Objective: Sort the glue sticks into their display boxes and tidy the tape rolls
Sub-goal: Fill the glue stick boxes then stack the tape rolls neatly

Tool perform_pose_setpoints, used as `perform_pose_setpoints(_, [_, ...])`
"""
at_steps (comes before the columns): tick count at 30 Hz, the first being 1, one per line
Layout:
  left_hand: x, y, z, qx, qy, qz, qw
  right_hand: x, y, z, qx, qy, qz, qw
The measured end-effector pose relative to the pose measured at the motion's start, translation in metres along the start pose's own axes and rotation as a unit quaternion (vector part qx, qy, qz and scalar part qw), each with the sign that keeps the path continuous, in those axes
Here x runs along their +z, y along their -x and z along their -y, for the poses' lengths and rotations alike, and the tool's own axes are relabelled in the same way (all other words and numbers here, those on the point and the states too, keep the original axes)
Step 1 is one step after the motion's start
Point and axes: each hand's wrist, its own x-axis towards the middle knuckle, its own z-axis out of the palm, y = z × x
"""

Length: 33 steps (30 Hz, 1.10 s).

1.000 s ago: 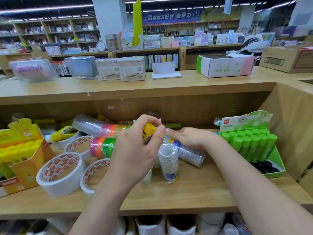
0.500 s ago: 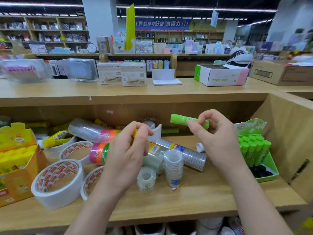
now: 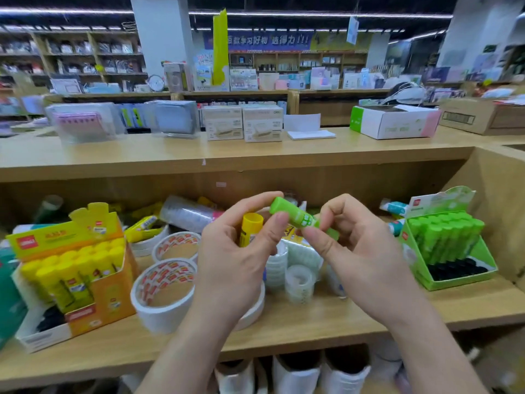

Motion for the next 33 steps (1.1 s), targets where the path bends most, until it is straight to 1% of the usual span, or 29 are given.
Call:
perform_pose_setpoints(3, [-0.014, 0.004, -0.002, 0.027, -0.020, -0.001, 0.999, 0.014, 0.008, 0.011, -0.002, 0.051, 0.008, 0.999])
perform_pose_setpoints(5, [-0.017, 0.006, -0.002, 0.054, -0.021, 0.002, 0.998, 0.021, 0.013, 0.017, -0.006, 0.067, 0.005, 0.998])
perform_pose_setpoints(8, [-0.011, 0.010, 0.003, 0.084, -0.029, 0.022, 0.996, 0.023, 0.023, 0.022, -0.010, 0.058, 0.002, 0.998])
perform_pose_setpoints(12, [0.009, 0.017, 0.011, 0.130, -0.092, 0.058, 0.986, 0.008, 0.041, 0.023, 0.004, 0.051, -0.010, 0.999])
perform_pose_setpoints(14, [0.026, 0.023, 0.013, 0.151, -0.112, 0.074, 0.979, -0.008, 0.047, 0.023, 0.013, 0.053, -0.058, 0.997])
perform_pose_setpoints(17, [0.056, 0.030, 0.021, 0.175, -0.135, 0.115, 0.969, -0.048, 0.051, 0.013, 0.030, 0.018, -0.180, 0.983])
perform_pose_setpoints(19, [0.078, 0.032, 0.032, 0.191, -0.173, 0.150, 0.954, -0.078, 0.051, 0.004, 0.035, -0.001, -0.248, 0.968])
perform_pose_setpoints(22, [0.114, 0.030, 0.055, 0.177, -0.260, 0.185, 0.931, -0.117, 0.050, -0.016, 0.043, 0.002, -0.294, 0.955])
perform_pose_setpoints(25, [0.149, 0.026, 0.079, 0.123, -0.349, 0.220, 0.903, -0.144, 0.043, -0.037, 0.047, 0.035, -0.286, 0.956])
perform_pose_setpoints(28, [0.177, 0.018, 0.097, 0.069, -0.418, 0.241, 0.873, -0.163, 0.031, -0.059, 0.055, 0.100, -0.236, 0.965])
perform_pose_setpoints(30, [0.191, 0.015, 0.106, 0.052, -0.459, 0.240, 0.854, -0.171, 0.022, -0.075, 0.047, 0.139, -0.198, 0.969])
perform_pose_setpoints(33, [0.202, 0.013, 0.114, 0.046, -0.488, 0.223, 0.843, -0.175, 0.010, -0.095, 0.025, 0.197, -0.149, 0.969])
